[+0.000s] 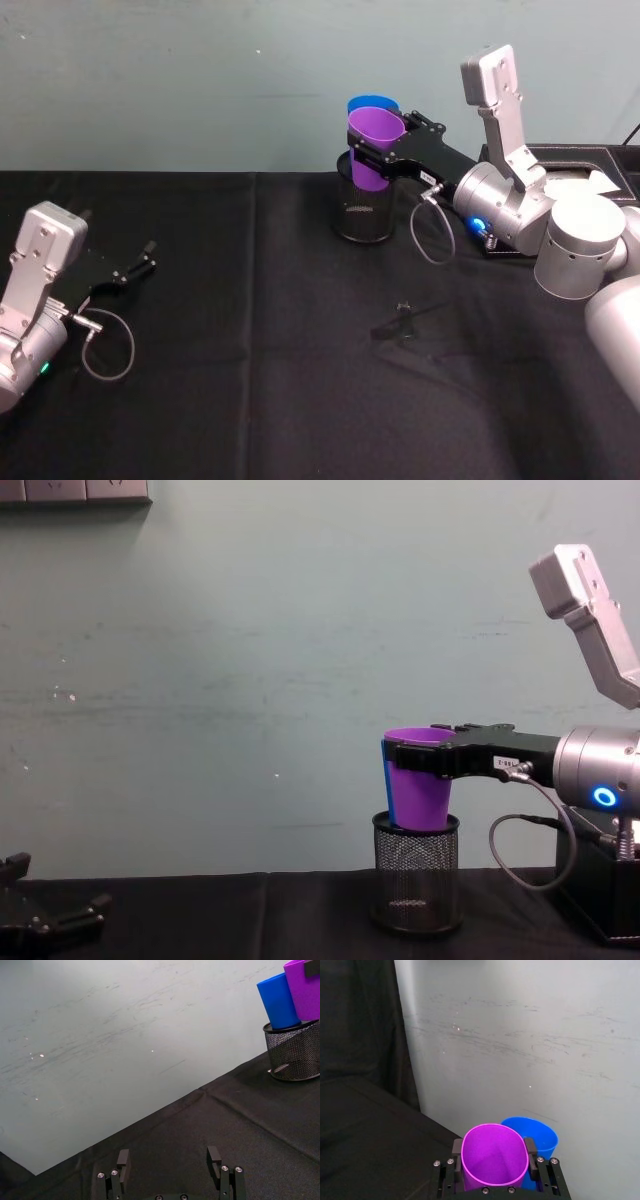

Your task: Pick up one cup with a gripper and tap it against the other cup.

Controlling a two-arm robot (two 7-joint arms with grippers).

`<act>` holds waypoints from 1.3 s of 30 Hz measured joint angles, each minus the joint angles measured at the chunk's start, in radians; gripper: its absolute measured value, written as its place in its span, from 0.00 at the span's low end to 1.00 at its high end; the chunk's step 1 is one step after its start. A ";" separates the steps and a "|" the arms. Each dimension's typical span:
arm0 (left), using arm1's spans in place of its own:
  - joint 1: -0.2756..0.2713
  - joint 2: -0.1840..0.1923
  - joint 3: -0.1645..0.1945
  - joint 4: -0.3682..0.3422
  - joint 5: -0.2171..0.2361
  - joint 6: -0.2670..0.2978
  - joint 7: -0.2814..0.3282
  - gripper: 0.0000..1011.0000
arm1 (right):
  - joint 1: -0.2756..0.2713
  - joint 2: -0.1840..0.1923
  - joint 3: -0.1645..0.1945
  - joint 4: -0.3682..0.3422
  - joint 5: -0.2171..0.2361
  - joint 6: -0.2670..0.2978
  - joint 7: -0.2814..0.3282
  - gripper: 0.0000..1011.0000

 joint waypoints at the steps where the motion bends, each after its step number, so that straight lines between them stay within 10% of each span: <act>1: 0.000 0.000 0.000 0.000 0.000 0.000 0.000 0.99 | 0.000 0.000 0.000 0.000 0.000 0.000 0.000 0.72; 39: 0.000 0.000 0.000 0.000 0.000 0.000 0.000 0.99 | 0.000 0.000 0.000 0.000 0.000 0.000 0.000 0.72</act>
